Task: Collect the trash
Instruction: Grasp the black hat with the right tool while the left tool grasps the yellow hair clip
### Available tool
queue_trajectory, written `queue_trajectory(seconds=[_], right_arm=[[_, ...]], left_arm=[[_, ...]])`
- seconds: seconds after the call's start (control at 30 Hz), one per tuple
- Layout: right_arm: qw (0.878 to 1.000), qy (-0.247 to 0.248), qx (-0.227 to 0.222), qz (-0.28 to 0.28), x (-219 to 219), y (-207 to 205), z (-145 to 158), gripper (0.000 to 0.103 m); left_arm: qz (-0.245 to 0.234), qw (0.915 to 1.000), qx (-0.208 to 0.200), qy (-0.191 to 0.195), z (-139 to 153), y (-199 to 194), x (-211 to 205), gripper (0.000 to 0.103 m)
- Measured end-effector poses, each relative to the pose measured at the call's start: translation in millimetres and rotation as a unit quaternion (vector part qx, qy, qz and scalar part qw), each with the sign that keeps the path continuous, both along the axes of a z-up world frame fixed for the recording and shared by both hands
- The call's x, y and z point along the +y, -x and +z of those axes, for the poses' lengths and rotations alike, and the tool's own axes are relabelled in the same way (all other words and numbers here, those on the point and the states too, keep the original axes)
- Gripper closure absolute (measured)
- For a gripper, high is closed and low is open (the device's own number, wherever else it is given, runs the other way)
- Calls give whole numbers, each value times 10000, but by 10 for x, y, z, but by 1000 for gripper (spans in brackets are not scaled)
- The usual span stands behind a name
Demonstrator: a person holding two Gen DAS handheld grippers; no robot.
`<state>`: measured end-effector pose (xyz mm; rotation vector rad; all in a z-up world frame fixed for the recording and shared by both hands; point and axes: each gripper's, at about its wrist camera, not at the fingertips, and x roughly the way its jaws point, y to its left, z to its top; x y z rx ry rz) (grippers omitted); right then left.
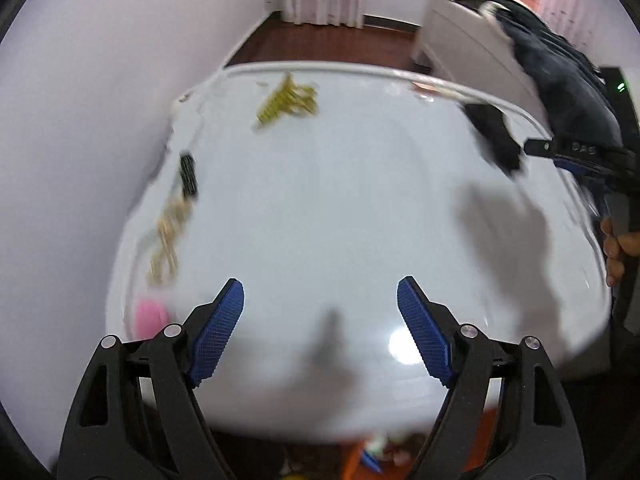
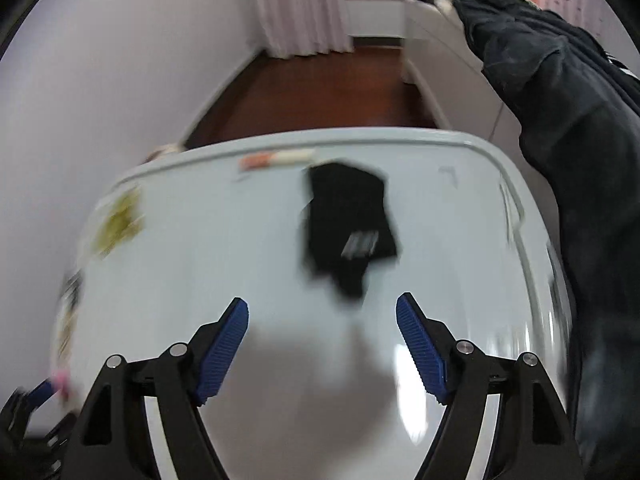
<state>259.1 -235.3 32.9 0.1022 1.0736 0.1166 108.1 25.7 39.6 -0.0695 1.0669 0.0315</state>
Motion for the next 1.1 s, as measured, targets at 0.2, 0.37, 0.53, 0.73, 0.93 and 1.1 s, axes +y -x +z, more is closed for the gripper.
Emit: queue_trajectory(seconds=[0.2, 0.37, 0.53, 0.73, 0.93, 1.1], right_arm=[[9983, 506, 286, 41, 78, -597, -488, 78], [9993, 6, 284, 254, 14, -373, -510, 88], [9978, -305, 440, 396, -63, -118, -527, 88], [9973, -350, 466, 452, 10, 178, -495, 88], [9965, -459, 408, 565, 111, 589, -348, 88], [9936, -806, 161, 771, 112, 1413, -22, 88]], left_arm=[[259, 9991, 30, -330, -177, -899, 204, 25], [249, 9973, -62, -688, -380, -1630, 298, 25], [45, 9985, -266, -487, -550, -2001, 291, 51], [-119, 9991, -361, -195, -498, -1781, 151, 92], [-184, 9986, -457, 167, -372, -898, 151, 93], [-804, 9948, -590, 190, 46, 226, -136, 93]])
